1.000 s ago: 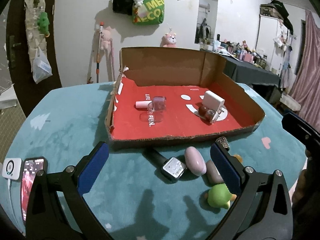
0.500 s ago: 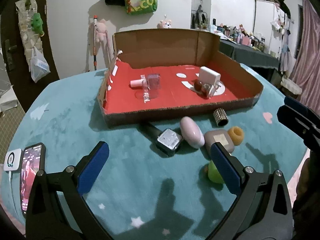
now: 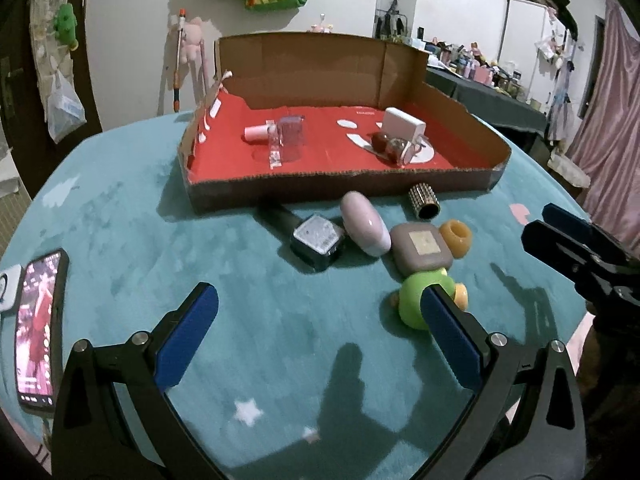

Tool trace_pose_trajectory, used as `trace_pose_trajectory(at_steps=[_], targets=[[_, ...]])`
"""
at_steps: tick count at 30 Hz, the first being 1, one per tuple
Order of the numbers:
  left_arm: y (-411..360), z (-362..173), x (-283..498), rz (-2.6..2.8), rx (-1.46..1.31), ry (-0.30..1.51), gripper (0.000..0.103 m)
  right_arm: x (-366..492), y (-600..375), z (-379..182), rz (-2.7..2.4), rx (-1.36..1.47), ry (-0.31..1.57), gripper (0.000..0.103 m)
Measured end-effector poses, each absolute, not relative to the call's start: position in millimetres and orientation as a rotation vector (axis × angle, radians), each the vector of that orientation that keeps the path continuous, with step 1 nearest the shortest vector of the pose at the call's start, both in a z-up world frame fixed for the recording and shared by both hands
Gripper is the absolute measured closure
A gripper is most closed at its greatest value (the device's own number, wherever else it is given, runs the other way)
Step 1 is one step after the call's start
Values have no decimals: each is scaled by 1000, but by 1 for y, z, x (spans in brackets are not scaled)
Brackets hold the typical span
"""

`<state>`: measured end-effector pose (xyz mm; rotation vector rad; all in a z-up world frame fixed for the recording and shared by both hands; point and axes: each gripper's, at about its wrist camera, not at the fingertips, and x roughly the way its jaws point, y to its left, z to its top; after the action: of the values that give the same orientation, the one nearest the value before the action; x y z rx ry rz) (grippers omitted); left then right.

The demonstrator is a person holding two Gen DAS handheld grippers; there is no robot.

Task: Organize rigid objects
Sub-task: 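Withdraw both open tools from the box back toward the remaining items, then reach the left tool to the green toy while the right reaches the orange ring cup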

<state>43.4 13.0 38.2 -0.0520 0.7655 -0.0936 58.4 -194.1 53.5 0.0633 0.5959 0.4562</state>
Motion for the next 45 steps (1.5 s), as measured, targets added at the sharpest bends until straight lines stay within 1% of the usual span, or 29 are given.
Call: trace_pose_trajectory(at_steps=[2, 7, 14, 17, 23, 25, 29, 34, 39, 44, 45], targets=[[13, 34, 41, -101, -56, 776, 0, 57, -192, 51, 464, 59, 606, 8], [8, 27, 37, -129, -56, 796, 0, 55, -190, 44, 479, 59, 640, 16], [-9, 25, 38, -183, -57, 808, 0, 62, -199, 39, 435, 65, 666, 18], [-22, 24, 41, -209, -40, 817, 0, 69, -203, 36, 410, 56, 686, 22], [-41, 19, 53, -237, -12, 838, 0, 85, -199, 24, 398, 17, 750, 24], [-45, 17, 58, -239, -7, 848, 0, 90, -196, 20, 400, -5, 770, 27], [-53, 10, 66, -222, 30, 866, 0, 99, -192, 16, 407, -25, 794, 30], [-48, 6, 71, -204, 26, 875, 3, 110, -185, 12, 418, -46, 820, 34], [-40, 6, 75, -205, 15, 875, 4, 118, -176, 11, 431, -72, 836, 36], [-35, 7, 74, -200, 5, 871, 11, 123, -171, 11, 426, -85, 849, 38], [-35, 7, 74, -199, 5, 870, 14, 124, -170, 11, 424, -87, 852, 40]])
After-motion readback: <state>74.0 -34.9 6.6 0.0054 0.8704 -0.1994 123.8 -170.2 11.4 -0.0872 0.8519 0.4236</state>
